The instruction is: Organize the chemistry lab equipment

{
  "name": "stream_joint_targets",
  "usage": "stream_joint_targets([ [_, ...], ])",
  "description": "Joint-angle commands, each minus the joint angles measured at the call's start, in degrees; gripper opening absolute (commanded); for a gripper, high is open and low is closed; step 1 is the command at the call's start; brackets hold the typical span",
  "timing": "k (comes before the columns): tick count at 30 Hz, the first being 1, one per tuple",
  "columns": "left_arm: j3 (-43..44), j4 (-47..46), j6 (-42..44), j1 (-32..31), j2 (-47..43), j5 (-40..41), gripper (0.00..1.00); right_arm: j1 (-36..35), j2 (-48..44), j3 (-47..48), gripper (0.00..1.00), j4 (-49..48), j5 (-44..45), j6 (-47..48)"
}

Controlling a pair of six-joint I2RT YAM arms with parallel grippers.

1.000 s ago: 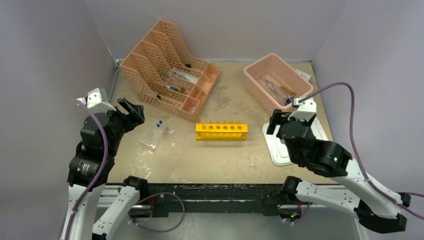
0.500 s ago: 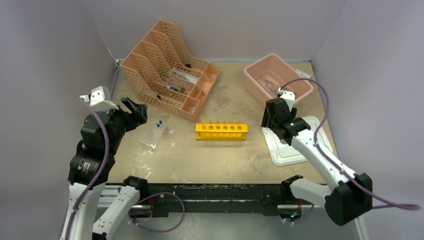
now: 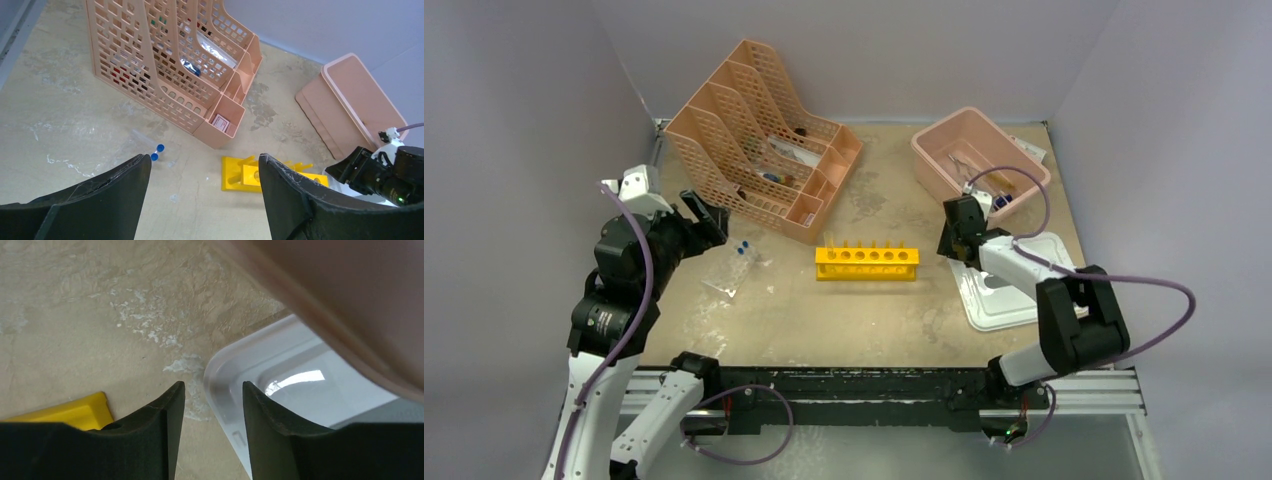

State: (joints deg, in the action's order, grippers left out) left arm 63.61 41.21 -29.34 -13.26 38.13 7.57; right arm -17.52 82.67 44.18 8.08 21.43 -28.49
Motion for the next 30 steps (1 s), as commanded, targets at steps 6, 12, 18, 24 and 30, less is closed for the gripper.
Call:
stream_joint_targets([
  [6,0.50,-2.19,1.83,0.25,0.17,-0.59,0.78,0.12,5.98,1.85,0.48,-0.69,3.37,-4.92],
  [12,0.62,-2.28,1.25,0.25,0.66,-0.62,0.78,0.17,7.56,0.94,0.23,-3.12,-1.46,-5.41],
  [18,-0.07,-3.67,0.91,0.25,0.87,-4.87,0.77,0.18,4.32,0.87,0.03,-2.08,0.37,-7.71],
  [24,-2.51,-10.10,-2.16,0.25,1.31,-14.76,0.76,0.14,-4.35,1.01,0.00,3.99,1.18,-12.41],
  [30,-8.00,-22.49,-11.19,0.25,1.63,-24.18,0.75,0.17,-14.31,0.47,0.00,9.27,1.73,-15.99],
])
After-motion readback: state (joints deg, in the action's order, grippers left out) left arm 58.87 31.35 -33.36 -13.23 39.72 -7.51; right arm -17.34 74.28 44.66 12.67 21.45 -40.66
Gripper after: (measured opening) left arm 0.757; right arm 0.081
